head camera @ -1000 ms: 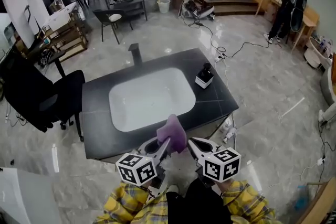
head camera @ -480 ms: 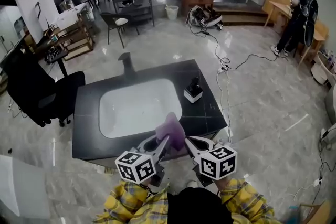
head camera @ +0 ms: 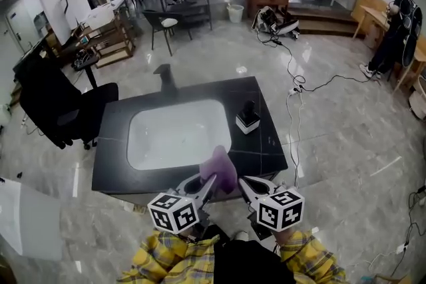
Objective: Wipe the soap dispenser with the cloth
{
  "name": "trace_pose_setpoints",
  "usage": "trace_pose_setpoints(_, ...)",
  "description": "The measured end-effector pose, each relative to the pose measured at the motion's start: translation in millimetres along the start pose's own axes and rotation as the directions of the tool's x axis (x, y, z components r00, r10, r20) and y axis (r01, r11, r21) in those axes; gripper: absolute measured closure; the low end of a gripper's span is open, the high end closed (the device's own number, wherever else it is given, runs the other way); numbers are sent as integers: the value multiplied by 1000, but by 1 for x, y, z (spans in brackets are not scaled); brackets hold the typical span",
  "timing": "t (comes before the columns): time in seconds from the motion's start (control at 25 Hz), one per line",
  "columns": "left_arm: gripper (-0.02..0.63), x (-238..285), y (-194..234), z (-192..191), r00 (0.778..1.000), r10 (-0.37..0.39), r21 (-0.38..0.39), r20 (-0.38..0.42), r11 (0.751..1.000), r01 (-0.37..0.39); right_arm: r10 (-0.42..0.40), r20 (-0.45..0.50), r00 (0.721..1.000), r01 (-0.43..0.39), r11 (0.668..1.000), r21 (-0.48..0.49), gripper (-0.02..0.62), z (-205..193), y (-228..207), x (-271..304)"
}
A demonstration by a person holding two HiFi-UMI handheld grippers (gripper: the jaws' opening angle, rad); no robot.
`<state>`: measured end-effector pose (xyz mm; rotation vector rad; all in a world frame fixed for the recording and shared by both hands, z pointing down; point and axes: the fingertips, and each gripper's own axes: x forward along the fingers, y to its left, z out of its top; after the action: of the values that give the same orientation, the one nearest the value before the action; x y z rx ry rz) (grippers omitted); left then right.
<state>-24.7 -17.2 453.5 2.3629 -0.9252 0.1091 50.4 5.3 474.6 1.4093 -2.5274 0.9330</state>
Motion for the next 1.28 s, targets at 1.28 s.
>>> trace_pose_setpoints(1.28,541,127,100,72,990,-127,-69,-65,990,123,-121,68,990,122,992,-7,589,102,-91,100)
